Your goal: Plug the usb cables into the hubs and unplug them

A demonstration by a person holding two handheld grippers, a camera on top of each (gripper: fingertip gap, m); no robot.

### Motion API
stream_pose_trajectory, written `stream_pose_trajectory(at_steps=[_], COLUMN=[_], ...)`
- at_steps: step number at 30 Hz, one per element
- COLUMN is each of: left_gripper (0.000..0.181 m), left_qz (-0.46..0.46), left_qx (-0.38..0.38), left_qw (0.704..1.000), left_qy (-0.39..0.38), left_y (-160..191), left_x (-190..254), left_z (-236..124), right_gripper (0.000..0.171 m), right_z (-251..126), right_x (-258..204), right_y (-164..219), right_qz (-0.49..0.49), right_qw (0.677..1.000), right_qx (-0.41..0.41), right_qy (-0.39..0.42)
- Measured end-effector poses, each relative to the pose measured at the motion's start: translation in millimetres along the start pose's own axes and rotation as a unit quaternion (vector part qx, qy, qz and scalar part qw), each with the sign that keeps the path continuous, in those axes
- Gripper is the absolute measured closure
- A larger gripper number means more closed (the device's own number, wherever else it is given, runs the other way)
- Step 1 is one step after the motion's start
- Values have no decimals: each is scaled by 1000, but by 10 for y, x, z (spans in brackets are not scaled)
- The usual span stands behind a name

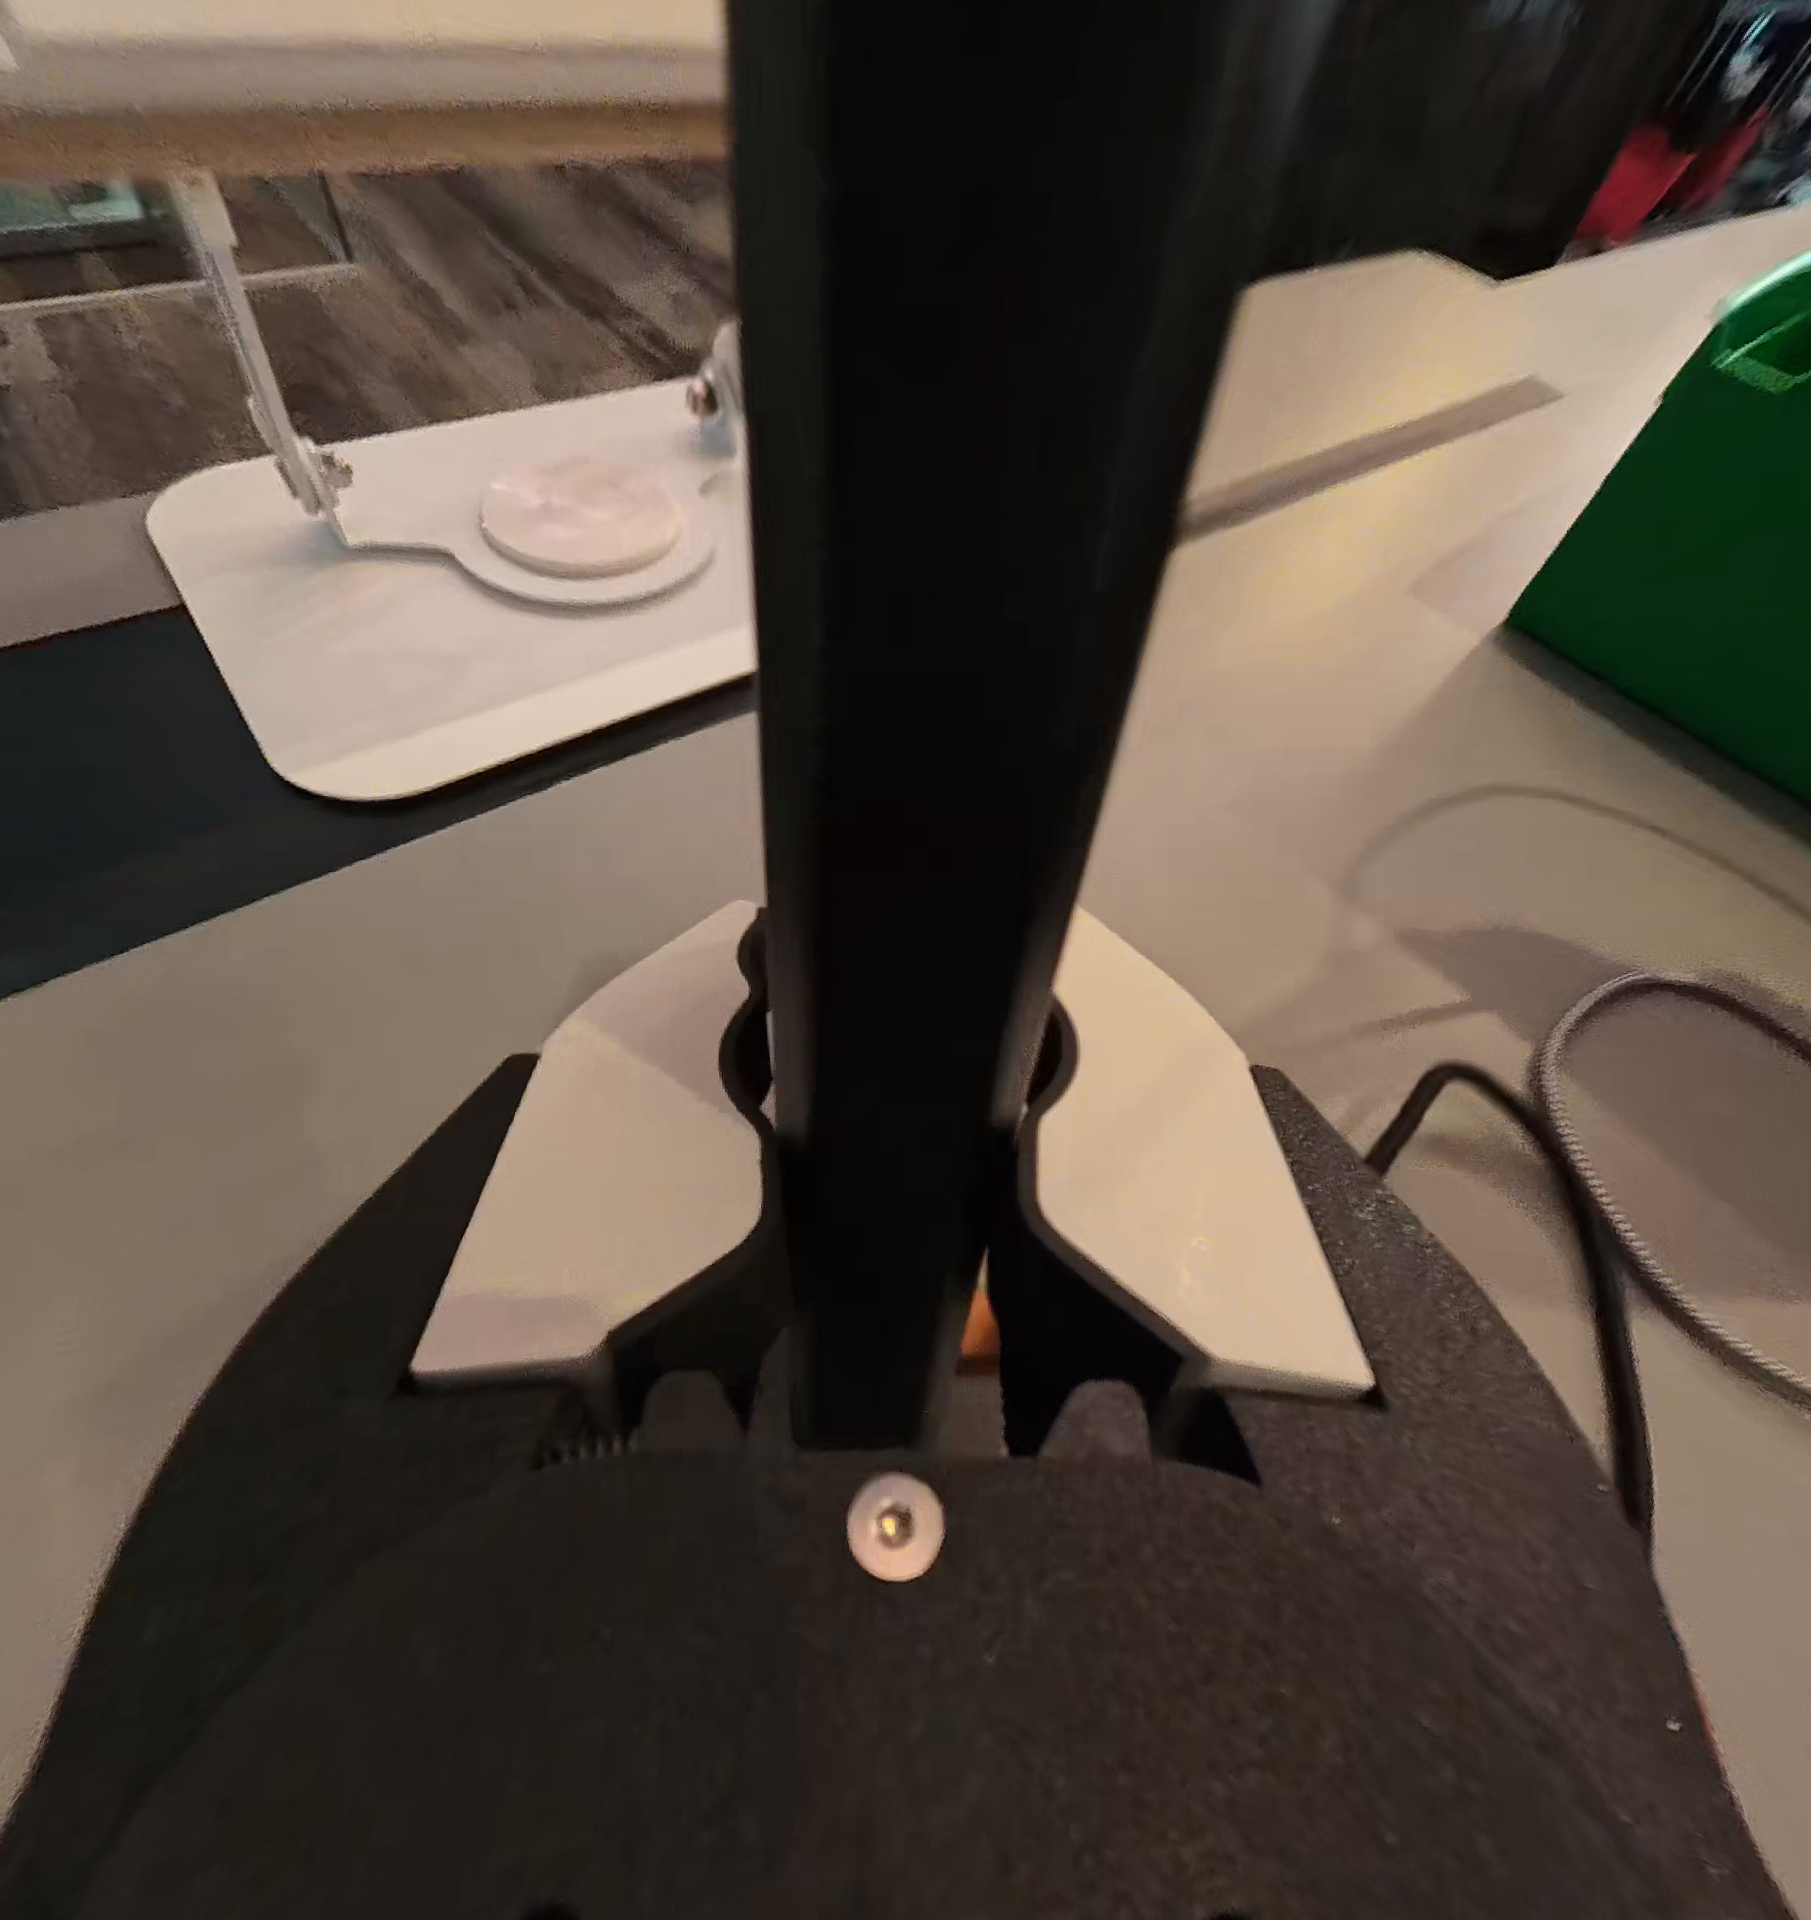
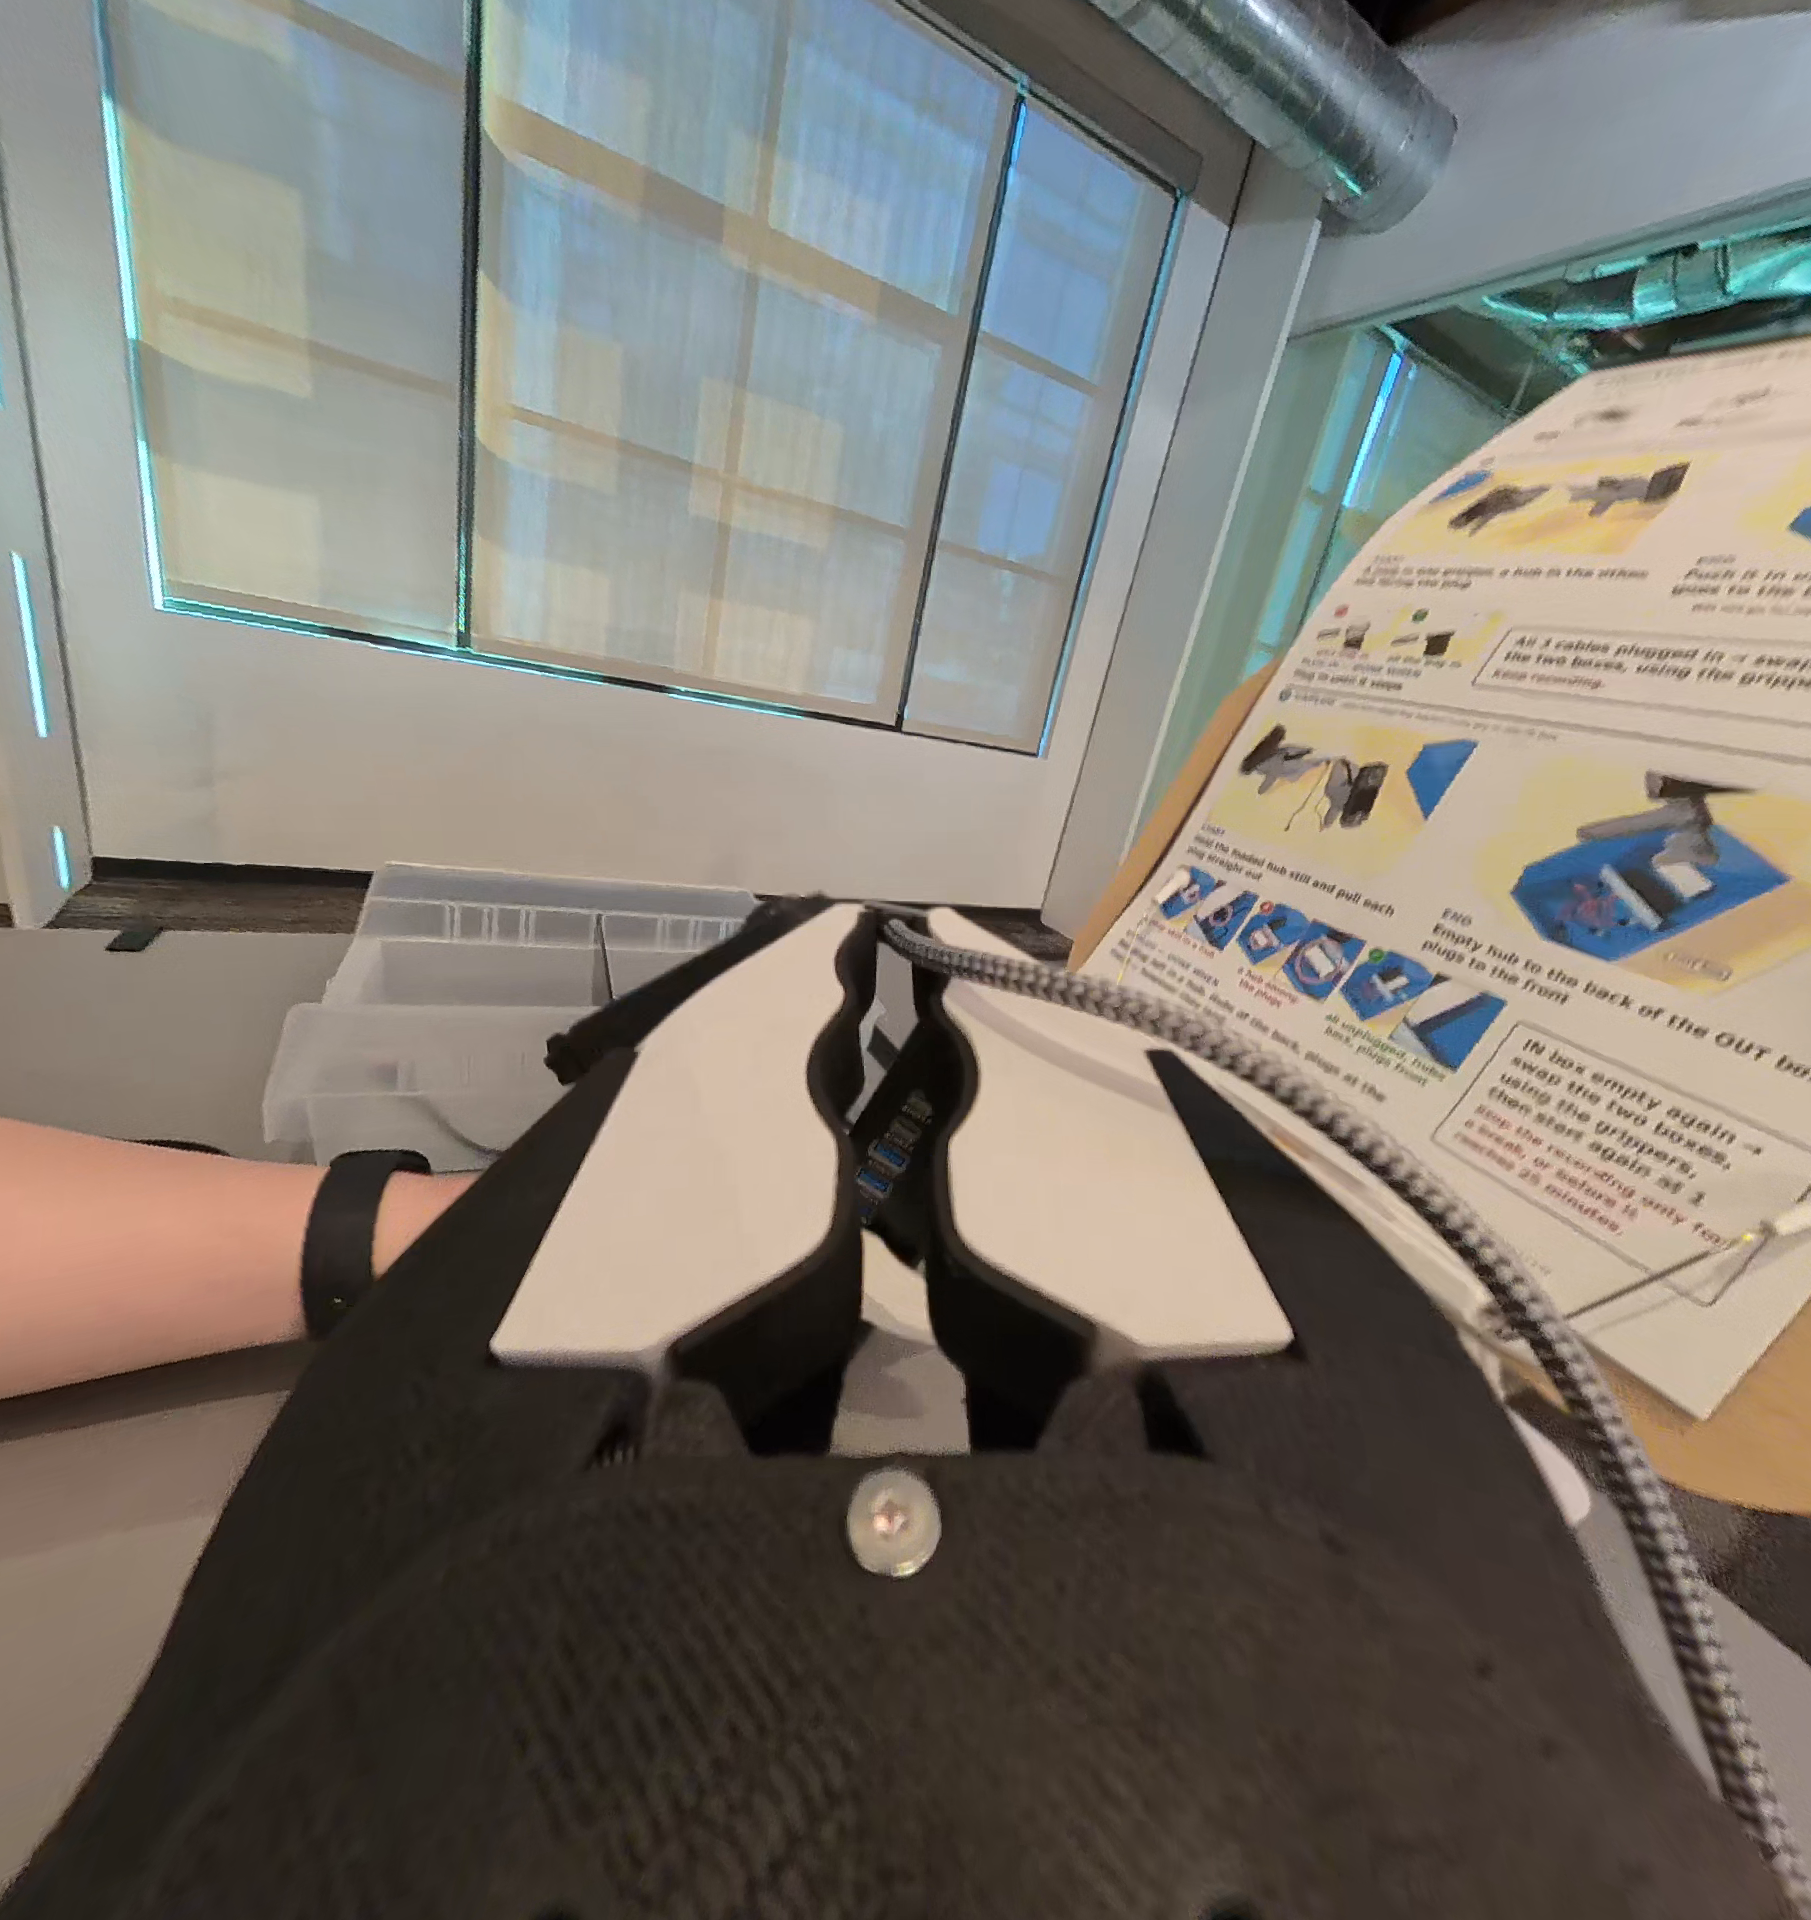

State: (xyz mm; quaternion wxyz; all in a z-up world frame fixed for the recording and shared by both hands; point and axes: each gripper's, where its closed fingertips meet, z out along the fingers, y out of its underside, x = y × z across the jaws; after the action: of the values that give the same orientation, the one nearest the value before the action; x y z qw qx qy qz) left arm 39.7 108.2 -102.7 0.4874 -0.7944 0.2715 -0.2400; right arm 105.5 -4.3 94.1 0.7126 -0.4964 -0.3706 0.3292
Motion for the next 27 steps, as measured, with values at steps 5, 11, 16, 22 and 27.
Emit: stream_pose_trajectory(at_steps=[5, 11, 16, 22, 27], left_gripper=[142, 142, 143, 143, 146], left_qz=[-29, -89, -93, -82, 6], left_qx=[34, 94, 113, 38, -12], left_qw=[998, 986, 983, 987, 993], left_qy=[43, 102, 111, 132, 115], left_y=[-170, -439, -514, -290, 20], left_x=[76, 187, 230, 378, 418], left_z=[-129, -311, -357, -203, -12], right_gripper=[164, 164, 164, 164, 164], right_z=[172, 224, 241, 265, 218], right_x=[-104, -151, -187, -216, -133], right_y=[349, 425, 382, 521, 528], right_qz=[5, 11, 1, -3, 3], right_qw=[999, 998, 997, 995, 995], right_qx=[-41, -58, -68, -101, -101], right_qy=[14, 19, 23, 10, 14])
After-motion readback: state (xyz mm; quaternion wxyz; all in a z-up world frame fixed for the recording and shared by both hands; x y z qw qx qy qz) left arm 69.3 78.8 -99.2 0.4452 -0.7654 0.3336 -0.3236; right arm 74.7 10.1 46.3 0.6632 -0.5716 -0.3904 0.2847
